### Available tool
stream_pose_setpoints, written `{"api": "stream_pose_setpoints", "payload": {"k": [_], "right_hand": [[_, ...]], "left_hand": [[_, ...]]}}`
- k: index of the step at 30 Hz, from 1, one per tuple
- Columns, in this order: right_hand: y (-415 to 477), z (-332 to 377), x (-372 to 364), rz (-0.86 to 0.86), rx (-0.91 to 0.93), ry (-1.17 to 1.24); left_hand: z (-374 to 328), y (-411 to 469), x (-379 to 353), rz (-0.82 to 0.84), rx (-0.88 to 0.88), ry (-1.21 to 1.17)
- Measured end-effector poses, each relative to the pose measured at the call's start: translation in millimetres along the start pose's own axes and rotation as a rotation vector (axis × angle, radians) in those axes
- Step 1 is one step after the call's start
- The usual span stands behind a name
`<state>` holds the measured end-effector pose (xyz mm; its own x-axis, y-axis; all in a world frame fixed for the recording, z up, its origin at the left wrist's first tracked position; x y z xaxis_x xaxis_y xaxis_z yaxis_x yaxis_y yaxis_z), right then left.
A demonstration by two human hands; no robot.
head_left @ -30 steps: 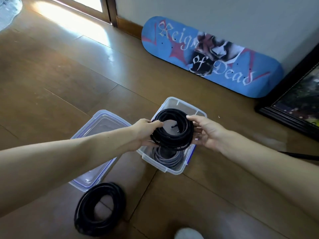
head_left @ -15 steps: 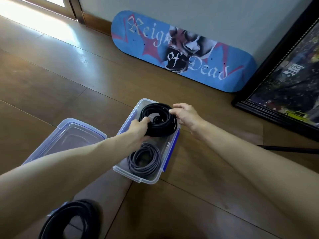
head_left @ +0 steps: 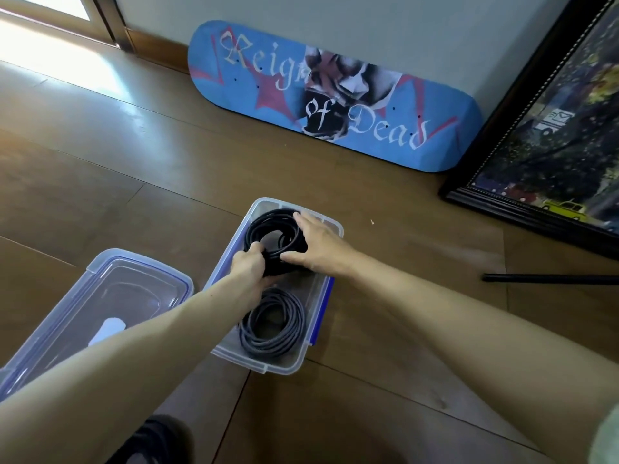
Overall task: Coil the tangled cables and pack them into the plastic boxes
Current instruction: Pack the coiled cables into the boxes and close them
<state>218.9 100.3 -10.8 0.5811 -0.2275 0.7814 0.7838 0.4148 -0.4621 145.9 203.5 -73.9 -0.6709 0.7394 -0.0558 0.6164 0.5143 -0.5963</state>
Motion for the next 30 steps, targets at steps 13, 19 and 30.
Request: {"api": "stream_pose_setpoints", "payload": {"k": [13, 19, 30], "right_hand": [[8.3, -5.0, -36.7, -0.093, -0.052, -0.472], [6.5, -0.6, -48.7, -0.139, -0.161, -0.487], [-23.2, 24.4, -41.8, -0.219, 0.026, -0.13]], "left_hand": [[3.4, 16.5, 9.9, 0.233, -0.025, 0.6], [-11.2, 0.2, 1.7, 0.1, -0.182, 1.044], [-35.1, -49.7, 47.4, 0.282, -0.734, 1.154]]}}
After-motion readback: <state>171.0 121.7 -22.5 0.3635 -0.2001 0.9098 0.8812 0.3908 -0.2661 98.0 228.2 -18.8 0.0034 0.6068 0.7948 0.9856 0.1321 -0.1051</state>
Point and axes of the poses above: each hand's wrist, its own y-axis towards the middle knuckle, its own x-axis out of the back of the hand, z = x × y, the point moved 7 cm from there along y, towards the middle knuckle, and after that the axes turned 11 degrees about -x, right-handed, at the moved point
